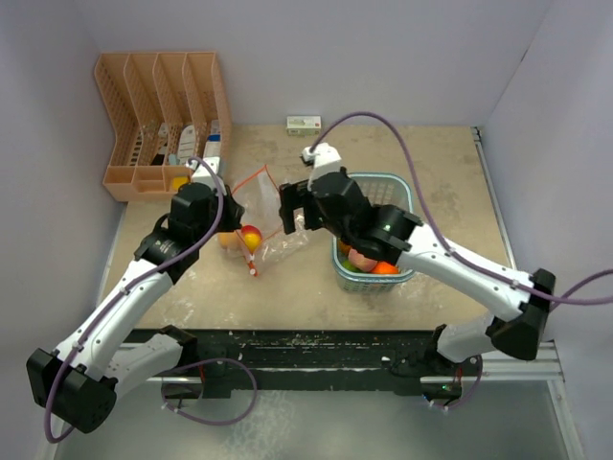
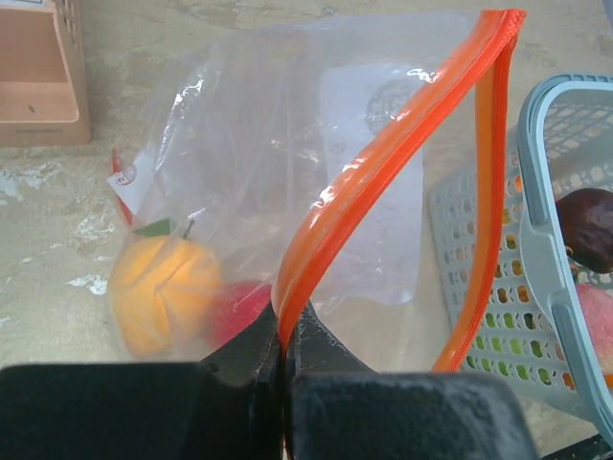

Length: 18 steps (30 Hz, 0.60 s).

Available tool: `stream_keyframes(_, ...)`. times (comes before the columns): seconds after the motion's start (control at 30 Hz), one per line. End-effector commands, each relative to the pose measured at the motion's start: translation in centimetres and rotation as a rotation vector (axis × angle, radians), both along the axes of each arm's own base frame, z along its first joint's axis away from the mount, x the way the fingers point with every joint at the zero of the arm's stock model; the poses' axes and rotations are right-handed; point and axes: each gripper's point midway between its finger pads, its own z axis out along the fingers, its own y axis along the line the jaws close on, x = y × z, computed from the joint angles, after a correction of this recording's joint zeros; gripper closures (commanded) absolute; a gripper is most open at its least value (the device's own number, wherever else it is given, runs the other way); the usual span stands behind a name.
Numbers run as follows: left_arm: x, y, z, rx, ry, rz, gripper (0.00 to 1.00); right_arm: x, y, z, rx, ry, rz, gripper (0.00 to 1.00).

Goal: Place the food in the zip-top bag and seal the zipper
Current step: Place the fake fruit in the zipper food storage bag.

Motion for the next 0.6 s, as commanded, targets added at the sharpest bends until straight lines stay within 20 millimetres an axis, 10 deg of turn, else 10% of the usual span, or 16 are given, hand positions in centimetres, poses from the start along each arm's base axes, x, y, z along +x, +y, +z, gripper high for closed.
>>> stream_keyframes(0.0,0.5,-0.1,2.1,-0.035,-0.084,0.001,1.0,-0.7,-8.8,-1.2,-0.092,0.116,-0.312,0.0)
stream_keyframes(0.23,0.2,-0.3,2.3,-0.039,-0.094,-0.017,1.0,-1.4,-16.6,-8.7,-0.147,0.391,-0.493,0.0)
stream_keyframes(0.57,0.1,-0.7,1.9,-0.054,-0.089,-0.038,1.0,-0.8,-17.4,-16.7,-0.173,0.567,-0.528,0.0)
